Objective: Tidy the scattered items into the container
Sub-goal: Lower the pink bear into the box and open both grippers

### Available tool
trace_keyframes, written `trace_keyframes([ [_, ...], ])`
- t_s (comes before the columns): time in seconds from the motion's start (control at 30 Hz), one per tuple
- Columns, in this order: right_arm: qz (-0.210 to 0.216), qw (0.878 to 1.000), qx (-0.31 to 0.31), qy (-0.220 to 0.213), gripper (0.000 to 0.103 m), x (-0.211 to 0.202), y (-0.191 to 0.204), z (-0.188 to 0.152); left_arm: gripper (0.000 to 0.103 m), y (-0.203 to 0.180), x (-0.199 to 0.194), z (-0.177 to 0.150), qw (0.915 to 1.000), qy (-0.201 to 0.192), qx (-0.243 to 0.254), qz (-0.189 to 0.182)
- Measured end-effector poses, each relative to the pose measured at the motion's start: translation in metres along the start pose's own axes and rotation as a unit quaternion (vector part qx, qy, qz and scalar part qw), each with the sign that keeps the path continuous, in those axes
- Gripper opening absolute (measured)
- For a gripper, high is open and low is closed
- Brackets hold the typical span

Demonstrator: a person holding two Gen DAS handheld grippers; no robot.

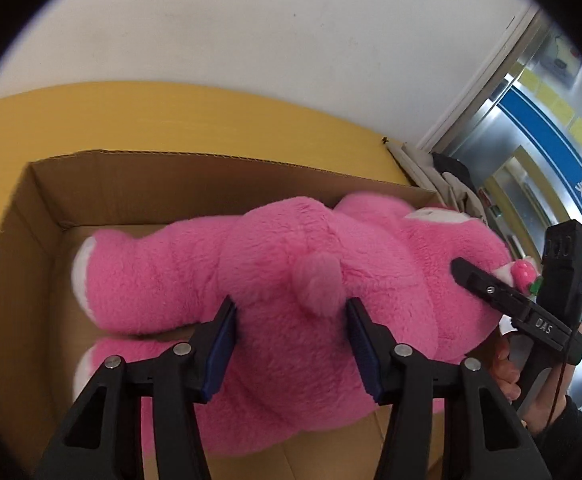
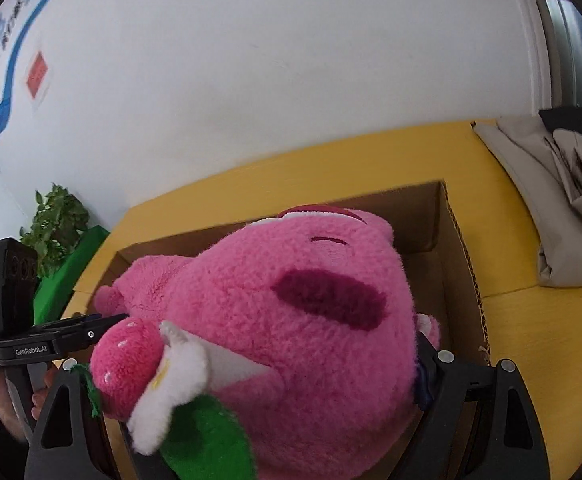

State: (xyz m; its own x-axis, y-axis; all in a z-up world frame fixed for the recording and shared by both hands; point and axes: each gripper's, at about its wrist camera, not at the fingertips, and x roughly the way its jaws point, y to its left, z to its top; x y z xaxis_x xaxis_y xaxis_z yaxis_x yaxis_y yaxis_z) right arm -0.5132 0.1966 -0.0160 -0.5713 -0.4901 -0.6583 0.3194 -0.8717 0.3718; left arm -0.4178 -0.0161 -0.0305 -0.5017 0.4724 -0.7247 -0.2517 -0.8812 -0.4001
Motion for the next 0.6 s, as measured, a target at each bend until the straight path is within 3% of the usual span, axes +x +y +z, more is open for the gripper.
trace_keyframes([
  [0.07, -0.001, 1.000, 0.012, -0.003, 0.091, 0.008, -0.009, 0.000, 0.058, -0.007, 0.004, -0.001, 0.9996, -0.006, 0.015, 0.024],
  [0.13, -0.005, 1.000, 0.016, -0.003, 0.092, 0.009, -0.010, 0.003, 0.069, -0.012, 0.004, 0.000, 0.9979, -0.006, 0.025, 0.059],
  [0.2, -0.007, 1.000, 0.015, 0.005, 0.094, 0.009, -0.008, 0.006, 0.079, -0.013, 0.002, 0.006, 0.9973, -0.003, 0.015, 0.072],
  [0.3, -0.006, 1.000, 0.004, 0.023, 0.099, 0.000, 0.000, 0.007, 0.079, 0.003, -0.021, 0.003, 0.9987, 0.003, 0.000, 0.052],
  [0.37, -0.030, 0.999, -0.030, 0.015, 0.103, -0.021, 0.009, 0.006, 0.078, 0.012, -0.045, 0.002, 0.9985, 0.004, 0.004, 0.054],
  [0.47, -0.035, 0.994, -0.100, -0.010, 0.103, -0.067, 0.026, 0.002, 0.077, 0.006, -0.091, -0.008, 0.9944, 0.005, 0.051, 0.092],
  [0.6, 0.000, 0.991, -0.124, 0.048, 0.103, -0.103, 0.037, -0.027, 0.077, 0.006, -0.123, -0.047, 0.9857, 0.051, 0.098, 0.127],
])
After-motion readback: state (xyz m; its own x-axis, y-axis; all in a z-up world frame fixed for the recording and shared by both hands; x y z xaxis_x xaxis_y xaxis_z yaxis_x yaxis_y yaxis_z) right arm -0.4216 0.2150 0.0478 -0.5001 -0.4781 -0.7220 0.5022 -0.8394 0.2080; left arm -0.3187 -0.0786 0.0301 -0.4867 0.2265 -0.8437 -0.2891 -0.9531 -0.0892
